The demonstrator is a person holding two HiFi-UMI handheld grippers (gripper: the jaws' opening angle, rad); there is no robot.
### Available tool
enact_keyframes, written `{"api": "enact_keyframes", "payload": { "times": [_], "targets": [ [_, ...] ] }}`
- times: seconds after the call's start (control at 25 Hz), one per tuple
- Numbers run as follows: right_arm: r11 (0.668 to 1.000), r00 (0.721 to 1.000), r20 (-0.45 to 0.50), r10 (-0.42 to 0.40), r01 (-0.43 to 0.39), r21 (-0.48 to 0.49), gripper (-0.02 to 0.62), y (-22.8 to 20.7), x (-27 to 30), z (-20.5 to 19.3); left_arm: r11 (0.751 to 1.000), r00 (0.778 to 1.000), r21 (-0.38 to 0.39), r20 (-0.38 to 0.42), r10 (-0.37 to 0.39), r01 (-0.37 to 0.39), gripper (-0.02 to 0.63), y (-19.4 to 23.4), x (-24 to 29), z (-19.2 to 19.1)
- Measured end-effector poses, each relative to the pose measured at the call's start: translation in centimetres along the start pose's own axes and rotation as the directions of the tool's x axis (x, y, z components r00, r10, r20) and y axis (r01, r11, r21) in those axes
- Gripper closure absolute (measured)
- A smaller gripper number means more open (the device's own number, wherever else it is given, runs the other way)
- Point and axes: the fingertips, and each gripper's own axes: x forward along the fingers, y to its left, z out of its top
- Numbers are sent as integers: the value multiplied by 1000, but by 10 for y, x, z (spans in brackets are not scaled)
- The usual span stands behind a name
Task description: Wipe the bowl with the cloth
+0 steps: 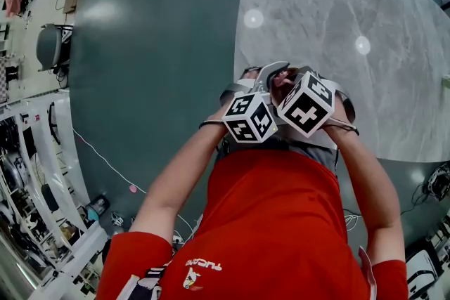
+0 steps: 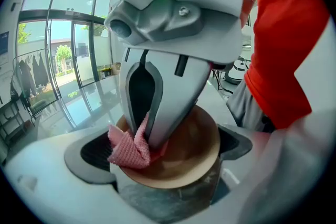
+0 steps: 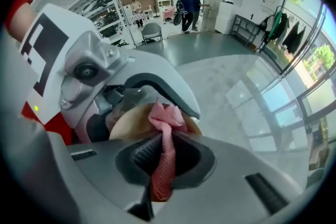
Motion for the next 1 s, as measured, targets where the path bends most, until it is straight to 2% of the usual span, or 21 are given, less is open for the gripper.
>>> {"api": "enact_keyframes", "payload": {
  "times": [0.16, 0.28, 0.4, 0.52, 0.64, 0.76, 0.88, 1.0],
  "targets": [
    [979, 985, -114, -132, 112, -169, 569, -6, 4, -8, 1000, 1000, 17, -14, 14, -13, 21, 2, 2, -6],
    [956, 965, -179, -189, 139, -259, 569, -8, 5, -17, 999, 1000, 27, -20, 24, -24, 21, 3, 3, -9],
    [947, 943, -254, -215, 138, -289, 571, -11, -2, -32, 999, 1000, 26, -18, 20, -20, 21, 3, 3, -4],
    [954, 942, -299, -151, 60, -292, 571, -4, -5, -39, 1000, 1000, 16, -7, 4, -4, 21, 1, 3, 2],
    [967, 964, -268, 5, -72, -243, 571, 14, -1, -35, 1000, 1000, 8, 3, -8, 8, 21, -1, 3, 4],
    [970, 964, -237, 124, -168, -175, 571, 30, 0, -34, 1000, 1000, 7, 6, -11, 11, 21, -1, 3, 4],
    [969, 963, -200, 180, -209, -133, 571, 39, 2, -24, 1000, 1000, 10, 7, -14, 14, 21, 0, 2, 3],
    [978, 975, -130, 180, -192, -86, 571, 36, 4, -10, 1000, 1000, 14, 7, -17, 17, 21, 0, 1, 3]
  ]
}}
